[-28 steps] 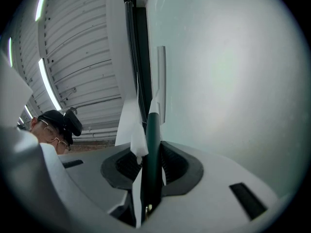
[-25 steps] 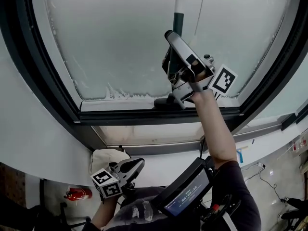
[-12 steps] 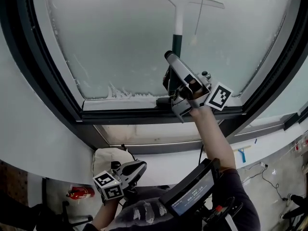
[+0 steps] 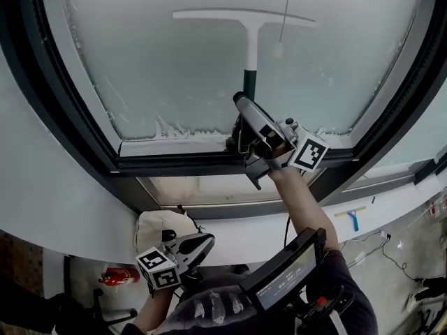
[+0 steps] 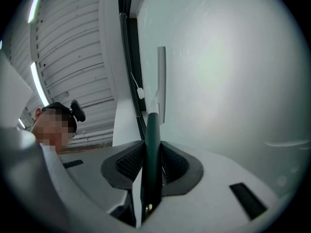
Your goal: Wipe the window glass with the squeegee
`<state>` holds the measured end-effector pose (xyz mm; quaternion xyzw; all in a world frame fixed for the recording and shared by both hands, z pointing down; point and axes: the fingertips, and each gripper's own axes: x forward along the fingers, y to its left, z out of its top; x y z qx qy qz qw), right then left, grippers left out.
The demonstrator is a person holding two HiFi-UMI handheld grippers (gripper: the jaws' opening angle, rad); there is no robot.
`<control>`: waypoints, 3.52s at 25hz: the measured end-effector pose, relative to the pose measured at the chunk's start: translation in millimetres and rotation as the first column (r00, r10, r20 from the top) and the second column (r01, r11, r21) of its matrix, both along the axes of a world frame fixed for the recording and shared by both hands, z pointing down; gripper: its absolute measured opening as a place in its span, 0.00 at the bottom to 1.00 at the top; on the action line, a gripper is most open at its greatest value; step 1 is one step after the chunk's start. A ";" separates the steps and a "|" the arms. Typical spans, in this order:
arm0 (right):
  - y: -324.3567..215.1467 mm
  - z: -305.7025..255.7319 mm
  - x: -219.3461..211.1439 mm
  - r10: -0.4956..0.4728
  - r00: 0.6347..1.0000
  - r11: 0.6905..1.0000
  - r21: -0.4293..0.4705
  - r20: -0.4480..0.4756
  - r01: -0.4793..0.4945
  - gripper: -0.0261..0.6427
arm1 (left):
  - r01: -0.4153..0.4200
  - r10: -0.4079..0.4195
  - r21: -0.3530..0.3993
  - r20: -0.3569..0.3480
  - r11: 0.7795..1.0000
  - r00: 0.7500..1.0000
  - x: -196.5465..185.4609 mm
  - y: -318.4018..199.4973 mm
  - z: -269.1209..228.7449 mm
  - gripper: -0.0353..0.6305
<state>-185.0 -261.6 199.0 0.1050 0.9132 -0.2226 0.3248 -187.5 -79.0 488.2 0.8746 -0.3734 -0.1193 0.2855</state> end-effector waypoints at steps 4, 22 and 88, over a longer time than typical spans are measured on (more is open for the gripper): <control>-2.3 11.3 1.2 -0.004 1.000 1.000 -0.023 -0.005 0.004 0.18 | -0.011 0.011 0.008 -0.003 1.000 1.000 2.6 2.3 -4.0 0.06; 10.5 60.3 4.3 -0.011 1.000 0.996 -0.088 -0.021 0.009 0.18 | 0.020 -0.020 0.007 0.006 1.000 1.000 4.2 7.7 0.2 0.06; 4.6 35.8 128.6 -0.006 0.999 1.000 -0.024 0.036 0.007 0.18 | -0.006 0.006 -0.006 0.005 1.000 1.000 50.7 -26.5 -1.7 0.06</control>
